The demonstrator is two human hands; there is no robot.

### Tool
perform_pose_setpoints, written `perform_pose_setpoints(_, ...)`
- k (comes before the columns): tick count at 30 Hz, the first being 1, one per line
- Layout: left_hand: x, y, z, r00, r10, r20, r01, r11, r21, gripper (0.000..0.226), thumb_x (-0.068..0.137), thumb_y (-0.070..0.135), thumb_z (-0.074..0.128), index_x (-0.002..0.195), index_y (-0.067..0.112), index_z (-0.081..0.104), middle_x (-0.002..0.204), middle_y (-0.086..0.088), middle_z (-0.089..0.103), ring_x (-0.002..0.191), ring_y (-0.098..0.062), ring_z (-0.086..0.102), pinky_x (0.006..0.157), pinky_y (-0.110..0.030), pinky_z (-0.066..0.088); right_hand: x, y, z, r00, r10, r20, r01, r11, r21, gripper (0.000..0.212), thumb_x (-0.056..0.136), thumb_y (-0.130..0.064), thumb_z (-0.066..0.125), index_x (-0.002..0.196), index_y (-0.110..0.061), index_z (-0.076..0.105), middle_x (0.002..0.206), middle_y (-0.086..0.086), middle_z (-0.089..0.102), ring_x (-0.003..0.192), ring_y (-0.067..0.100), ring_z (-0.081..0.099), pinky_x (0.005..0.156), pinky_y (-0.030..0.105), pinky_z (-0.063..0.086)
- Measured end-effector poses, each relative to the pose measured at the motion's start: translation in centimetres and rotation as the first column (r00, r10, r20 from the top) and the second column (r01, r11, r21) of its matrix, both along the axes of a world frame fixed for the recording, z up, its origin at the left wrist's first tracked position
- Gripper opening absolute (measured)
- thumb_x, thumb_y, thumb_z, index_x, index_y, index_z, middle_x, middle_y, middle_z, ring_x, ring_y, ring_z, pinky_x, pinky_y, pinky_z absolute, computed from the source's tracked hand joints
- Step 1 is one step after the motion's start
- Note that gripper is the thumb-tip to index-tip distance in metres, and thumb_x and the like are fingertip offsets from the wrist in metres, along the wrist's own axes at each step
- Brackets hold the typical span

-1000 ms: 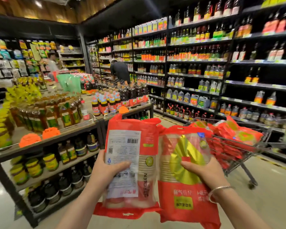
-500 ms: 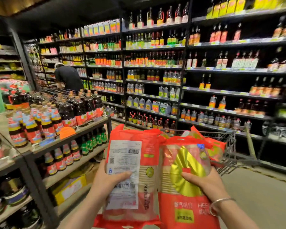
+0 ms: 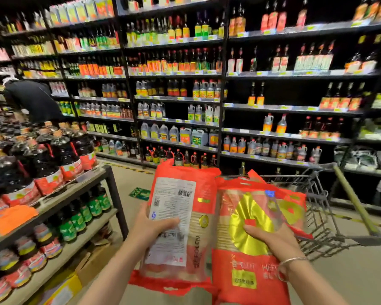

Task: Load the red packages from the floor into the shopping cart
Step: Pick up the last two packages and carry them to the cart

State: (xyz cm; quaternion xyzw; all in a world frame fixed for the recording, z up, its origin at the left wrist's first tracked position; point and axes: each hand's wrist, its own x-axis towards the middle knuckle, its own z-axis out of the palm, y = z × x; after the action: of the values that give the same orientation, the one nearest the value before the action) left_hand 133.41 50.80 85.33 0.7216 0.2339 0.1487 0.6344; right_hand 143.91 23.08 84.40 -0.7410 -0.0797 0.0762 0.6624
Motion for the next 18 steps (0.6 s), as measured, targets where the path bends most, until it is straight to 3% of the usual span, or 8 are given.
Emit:
perform_pose_setpoints(4,8.5,4.4,-0.1,0.997,-0.068,-0.04,0.07,0.996,0.054,0.079,0.062,0.021,0.091,0.128,0.02,0.047,0.11,0.002,0.068,0.091,-0.01,0.068,0.068,-0.02,0.052,5.7,3.8,-0.5,0.994,-0.106,-0.036,0.106,0.994,-0.005,0.048,0.067,-0.002,0.086,0.1,-0.028,0.061,0.08,-0.01,0.063,0.078,0.002,0.058,0.055,0.009,0.044)
perform_pose_setpoints(7,14.5,6.5,-0.5,0.989,-0.123,-0.078,0.126,0.991,0.045,0.06,0.068,0.009,0.087,0.116,0.016,0.051,0.094,0.007,0.068,0.075,-0.003,0.067,0.056,-0.014,0.047,9.7,6.3,-1.1,0.983,-0.18,-0.036,0.18,0.984,-0.002,0.068,0.063,-0.005,0.089,0.115,-0.028,0.052,0.087,-0.01,0.064,0.081,0.004,0.06,0.06,0.007,0.043)
perform_pose_setpoints(10,20.1,8.3,-2.0,0.98,-0.149,-0.132,0.156,0.987,0.041,0.047,0.069,0.004,0.085,0.102,0.016,0.055,0.088,0.004,0.069,0.065,-0.003,0.069,0.049,-0.012,0.047,13.7,7.8,-1.5,0.965,-0.254,-0.057,0.252,0.967,-0.041,0.056,0.066,0.005,0.084,0.1,-0.025,0.053,0.083,-0.008,0.063,0.07,0.0,0.054,0.049,-0.002,0.038)
perform_pose_setpoints(12,23.8,9.2,-3.0,0.975,-0.152,-0.16,0.161,0.986,0.041,0.052,0.067,0.005,0.087,0.105,0.015,0.052,0.093,-0.002,0.071,0.072,-0.011,0.069,0.052,-0.017,0.049,16.3,8.8,-1.7,0.95,-0.303,-0.068,0.298,0.951,-0.083,0.051,0.068,0.006,0.083,0.103,-0.016,0.054,0.077,-0.009,0.059,0.078,0.012,0.059,0.048,0.0,0.036)
perform_pose_setpoints(14,27.5,9.9,-4.1,0.974,-0.15,-0.17,0.158,0.987,0.03,0.05,0.068,0.0,0.085,0.103,0.013,0.051,0.089,-0.003,0.069,0.07,-0.014,0.067,0.05,-0.02,0.049,19.4,9.7,-2.7,0.941,-0.331,-0.072,0.32,0.939,-0.125,0.061,0.068,0.007,0.083,0.12,-0.003,0.053,0.088,-0.006,0.057,0.091,0.017,0.058,0.052,0.001,0.036)
perform_pose_setpoints(15,29.4,10.1,-4.6,0.974,-0.141,-0.179,0.15,0.988,0.034,0.047,0.069,-0.002,0.083,0.101,0.011,0.051,0.084,-0.001,0.066,0.066,-0.013,0.065,0.046,-0.017,0.048,21.2,10.0,-3.4,0.937,-0.342,-0.072,0.331,0.934,-0.132,0.066,0.067,0.007,0.083,0.125,0.002,0.052,0.089,-0.007,0.056,0.091,0.014,0.059,0.052,-0.001,0.035)
perform_pose_setpoints(18,34.9,11.1,-6.7,0.962,-0.171,-0.214,0.183,0.983,0.034,0.053,0.066,-0.003,0.085,0.109,0.004,0.054,0.085,-0.004,0.068,0.061,-0.013,0.07,0.045,-0.012,0.049,27.2,10.8,-6.5,0.928,-0.357,-0.111,0.337,0.927,-0.161,0.074,0.063,0.005,0.087,0.13,0.001,0.055,0.076,-0.012,0.061,0.057,-0.012,0.057,0.051,-0.001,0.039)
